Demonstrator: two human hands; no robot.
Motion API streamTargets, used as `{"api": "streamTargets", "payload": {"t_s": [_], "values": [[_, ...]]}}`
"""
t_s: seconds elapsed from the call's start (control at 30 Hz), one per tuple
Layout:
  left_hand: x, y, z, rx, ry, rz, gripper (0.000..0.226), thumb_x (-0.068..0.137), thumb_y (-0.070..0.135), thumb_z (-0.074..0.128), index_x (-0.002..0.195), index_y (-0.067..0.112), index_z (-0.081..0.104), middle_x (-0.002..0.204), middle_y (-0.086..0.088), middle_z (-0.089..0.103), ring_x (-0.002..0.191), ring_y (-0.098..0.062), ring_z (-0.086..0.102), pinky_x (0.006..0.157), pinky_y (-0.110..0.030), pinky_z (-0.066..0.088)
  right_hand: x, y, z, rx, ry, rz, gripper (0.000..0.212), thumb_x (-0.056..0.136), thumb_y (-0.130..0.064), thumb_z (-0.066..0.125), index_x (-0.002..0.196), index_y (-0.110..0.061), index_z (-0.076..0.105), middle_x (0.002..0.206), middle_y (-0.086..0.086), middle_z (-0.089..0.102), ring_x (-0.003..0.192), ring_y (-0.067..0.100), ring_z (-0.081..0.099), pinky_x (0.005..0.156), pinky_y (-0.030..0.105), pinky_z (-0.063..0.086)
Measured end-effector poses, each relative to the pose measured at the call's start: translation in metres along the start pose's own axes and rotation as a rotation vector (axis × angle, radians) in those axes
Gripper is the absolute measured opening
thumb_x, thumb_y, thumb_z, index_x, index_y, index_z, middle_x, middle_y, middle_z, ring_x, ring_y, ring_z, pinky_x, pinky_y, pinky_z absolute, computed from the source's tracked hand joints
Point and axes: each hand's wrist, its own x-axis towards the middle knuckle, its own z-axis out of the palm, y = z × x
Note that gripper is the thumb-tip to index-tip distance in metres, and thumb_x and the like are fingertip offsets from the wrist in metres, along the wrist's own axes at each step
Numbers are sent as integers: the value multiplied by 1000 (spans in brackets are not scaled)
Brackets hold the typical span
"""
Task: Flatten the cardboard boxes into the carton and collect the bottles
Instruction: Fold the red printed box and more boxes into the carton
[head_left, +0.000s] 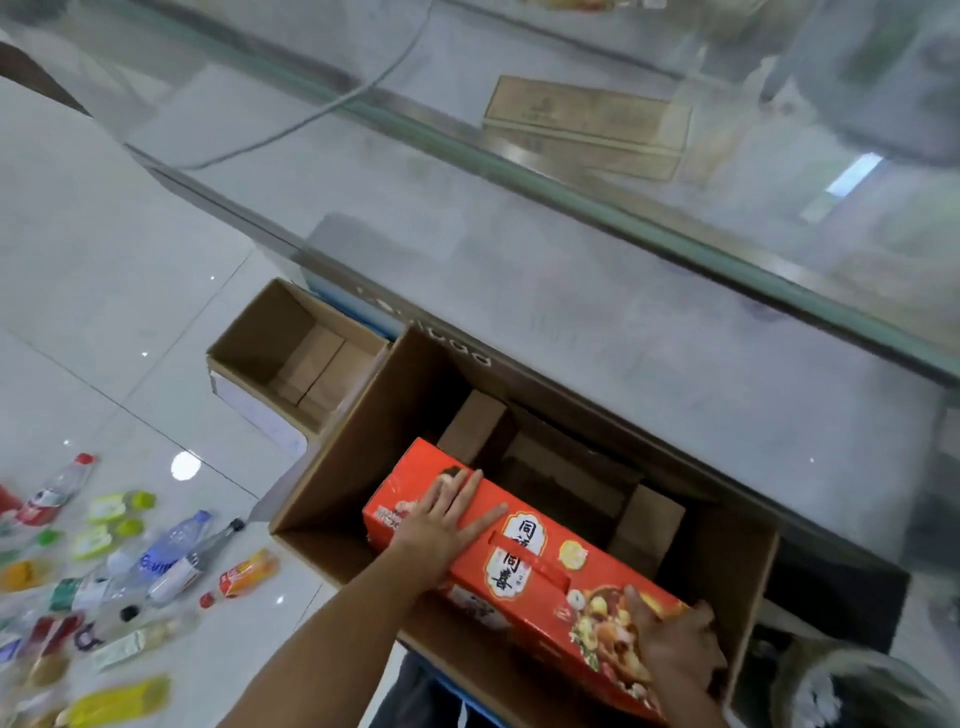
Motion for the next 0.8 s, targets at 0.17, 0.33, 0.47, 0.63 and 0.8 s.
{"api": "streamTargets", "payload": {"t_s": [0.17,0.33,0.47,0.63,0.8], "values": [[-64,-8,0,-113,50,-180,84,94,45,49,152,33,-10,160,-9,-20,148,-28,-17,119,-48,-8,-63,-16,-38,-316,-3,-141,94,84,-63,50,150,-8,10,146,20,26,135,36,27,108,42,31],[-165,-59,18,-374,39,-414,69,98,52,33,153,32,-3,162,-7,-7,150,-25,-8,120,-46,-2,-150,-74,-36,-517,-191,-633,71,93,-56,39,144,-8,32,142,18,38,132,34,35,107,38,32],[-261,-104,73,-587,73,-602,65,99,51,29,154,30,1,162,-7,8,149,-26,7,120,-46,7,-245,-121,9,-580,-200,-1119,61,100,-48,27,131,-2,53,119,22,63,110,28,63,87,29,49],[-377,-145,191,-858,92,-849,64,98,51,31,154,30,7,157,-5,27,143,-26,28,114,-44,23,-386,-145,97,-868,-467,-1225,61,96,-52,36,134,-5,45,134,18,54,125,31,51,101,34,40],[-470,-161,317,-1041,33,-1060,67,99,43,38,154,24,5,151,-10,35,138,-28,35,112,-44,28,-518,-127,205,-1059,-543,-1365,67,97,-53,34,147,-9,28,148,13,39,135,27,39,107,31,32]]}}
